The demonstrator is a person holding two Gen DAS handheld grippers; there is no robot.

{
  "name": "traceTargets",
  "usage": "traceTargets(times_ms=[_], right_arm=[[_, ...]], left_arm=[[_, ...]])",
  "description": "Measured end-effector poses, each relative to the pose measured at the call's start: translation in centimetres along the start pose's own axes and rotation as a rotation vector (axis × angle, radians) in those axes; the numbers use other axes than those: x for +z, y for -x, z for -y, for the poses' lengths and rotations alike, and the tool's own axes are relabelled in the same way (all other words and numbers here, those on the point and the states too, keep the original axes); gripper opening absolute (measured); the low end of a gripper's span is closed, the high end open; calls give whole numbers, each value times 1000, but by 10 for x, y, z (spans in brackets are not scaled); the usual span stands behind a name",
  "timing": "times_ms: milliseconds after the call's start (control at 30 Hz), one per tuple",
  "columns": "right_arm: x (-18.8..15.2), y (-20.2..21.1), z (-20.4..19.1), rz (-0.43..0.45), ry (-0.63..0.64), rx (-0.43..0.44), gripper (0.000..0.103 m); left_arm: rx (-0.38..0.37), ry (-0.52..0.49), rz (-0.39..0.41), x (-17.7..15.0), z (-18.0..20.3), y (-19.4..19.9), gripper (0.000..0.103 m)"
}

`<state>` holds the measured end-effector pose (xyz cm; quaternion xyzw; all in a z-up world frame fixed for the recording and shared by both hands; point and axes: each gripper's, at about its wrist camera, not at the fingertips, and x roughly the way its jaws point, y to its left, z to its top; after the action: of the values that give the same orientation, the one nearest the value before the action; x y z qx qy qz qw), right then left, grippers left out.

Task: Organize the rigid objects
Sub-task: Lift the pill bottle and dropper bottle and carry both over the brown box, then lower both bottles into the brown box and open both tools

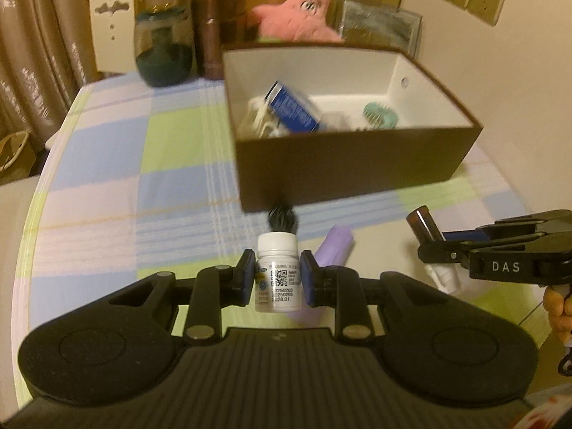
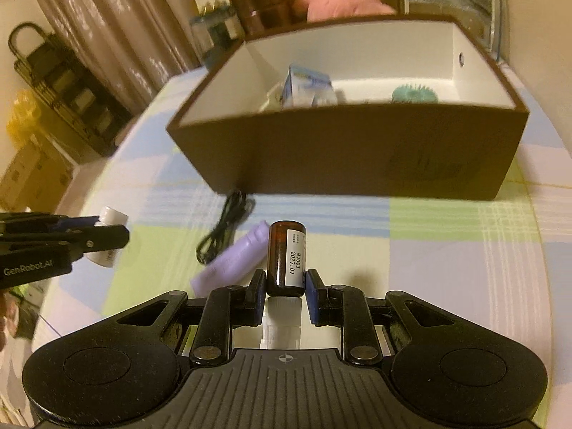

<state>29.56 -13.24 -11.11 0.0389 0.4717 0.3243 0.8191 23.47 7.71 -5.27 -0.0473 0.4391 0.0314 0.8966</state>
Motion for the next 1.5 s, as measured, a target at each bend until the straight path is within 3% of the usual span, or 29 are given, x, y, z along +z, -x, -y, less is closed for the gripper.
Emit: traceTargets(times_ms=[300, 633, 1167, 1500], right_arm=[[45, 29, 15, 115, -20, 10, 24], [96, 34, 41, 183, -47, 3, 24], [168, -9, 80, 172, -86, 8, 24], [192, -53, 108, 127, -174, 7, 24]], left_arm=[[-55, -31, 73, 49, 27, -6, 24], [-90, -67, 129, 110, 54, -29, 24], [-122, -90, 82, 182, 68, -98, 24], [-118, -61, 18, 208, 66, -151, 24]])
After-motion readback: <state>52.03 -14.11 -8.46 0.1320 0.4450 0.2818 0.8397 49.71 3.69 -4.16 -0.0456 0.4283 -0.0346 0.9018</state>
